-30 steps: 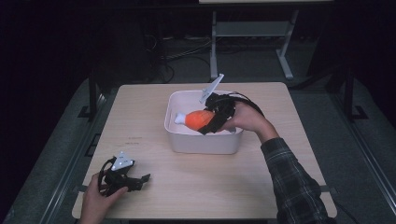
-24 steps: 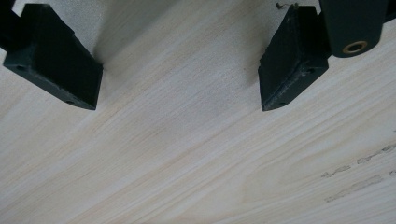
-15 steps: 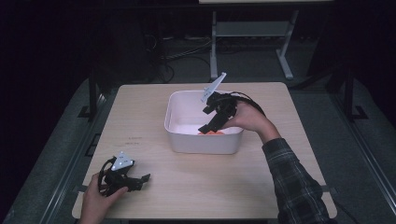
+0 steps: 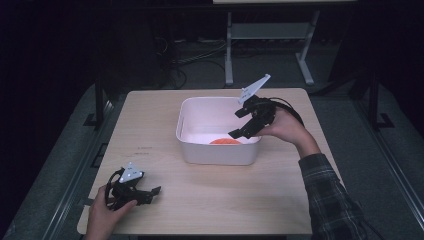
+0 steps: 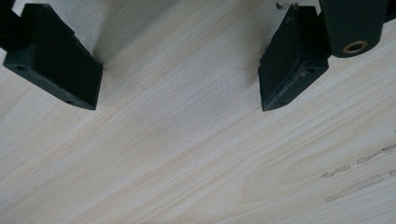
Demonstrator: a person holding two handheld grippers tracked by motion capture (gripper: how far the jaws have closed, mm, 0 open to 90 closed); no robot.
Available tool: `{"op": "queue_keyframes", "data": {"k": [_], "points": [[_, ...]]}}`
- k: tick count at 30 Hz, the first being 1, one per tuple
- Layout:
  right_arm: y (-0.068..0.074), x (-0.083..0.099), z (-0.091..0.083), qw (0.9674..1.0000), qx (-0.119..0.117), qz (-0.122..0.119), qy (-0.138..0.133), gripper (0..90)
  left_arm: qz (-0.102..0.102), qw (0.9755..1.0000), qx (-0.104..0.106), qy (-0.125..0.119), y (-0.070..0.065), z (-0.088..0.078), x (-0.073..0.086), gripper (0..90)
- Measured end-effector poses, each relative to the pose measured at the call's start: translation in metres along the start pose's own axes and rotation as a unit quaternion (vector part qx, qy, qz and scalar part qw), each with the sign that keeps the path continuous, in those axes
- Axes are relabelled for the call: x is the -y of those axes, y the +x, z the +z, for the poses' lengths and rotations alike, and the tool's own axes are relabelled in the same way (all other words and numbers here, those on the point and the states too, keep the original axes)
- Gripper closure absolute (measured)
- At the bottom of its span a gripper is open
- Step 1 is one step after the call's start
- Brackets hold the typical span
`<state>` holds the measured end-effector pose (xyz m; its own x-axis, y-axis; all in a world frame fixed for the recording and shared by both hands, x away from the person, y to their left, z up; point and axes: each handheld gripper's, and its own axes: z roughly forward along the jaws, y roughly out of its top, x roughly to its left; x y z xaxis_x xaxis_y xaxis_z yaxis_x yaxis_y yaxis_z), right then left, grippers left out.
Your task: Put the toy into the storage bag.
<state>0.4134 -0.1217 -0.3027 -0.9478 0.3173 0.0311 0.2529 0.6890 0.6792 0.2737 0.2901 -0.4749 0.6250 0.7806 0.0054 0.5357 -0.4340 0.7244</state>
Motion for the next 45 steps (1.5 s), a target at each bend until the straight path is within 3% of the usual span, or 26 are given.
{"op": "queue_keyframes", "data": {"k": [9, 16, 20, 28, 35, 45], "points": [[-0.001, 0.022, -0.021, 0.9991, 0.027, 0.028, -0.018, 14.0, 0.0, 1.0, 0.0, 0.0, 0.0, 0.0, 0.0, 12.9], [-0.003, 0.049, -0.04, 0.9962, 0.051, 0.057, -0.041, 13.6, 0.001, 1.0, 0.0, 0.001, 0.0, 0.0, 0.0, 12.9], [-0.001, 0.066, -0.047, 0.9934, 0.063, 0.075, -0.06, 13.2, 0.002, 1.0, 0.0, 0.002, 0.0, 0.0, 0.0, 12.9], [0.008, 0.101, -0.046, 0.9885, 0.083, 0.104, -0.072, 10.5, 0.001, 1.0, 0.0, 0.002, 0.0, 0.0, 0.0, 12.9], [0.016, 0.134, -0.043, 0.9813, 0.108, 0.134, -0.086, 10.0, 0.001, 1.0, 0.0, 0.001, 0.0, 0.0, 0.0, 12.9], [0.034, 0.166, -0.036, 0.9729, 0.145, 0.156, -0.09, 10.1, 0.0, 1.0, 0.001, 0.001, 0.0, 0.0, 0.0, 12.9]]}}
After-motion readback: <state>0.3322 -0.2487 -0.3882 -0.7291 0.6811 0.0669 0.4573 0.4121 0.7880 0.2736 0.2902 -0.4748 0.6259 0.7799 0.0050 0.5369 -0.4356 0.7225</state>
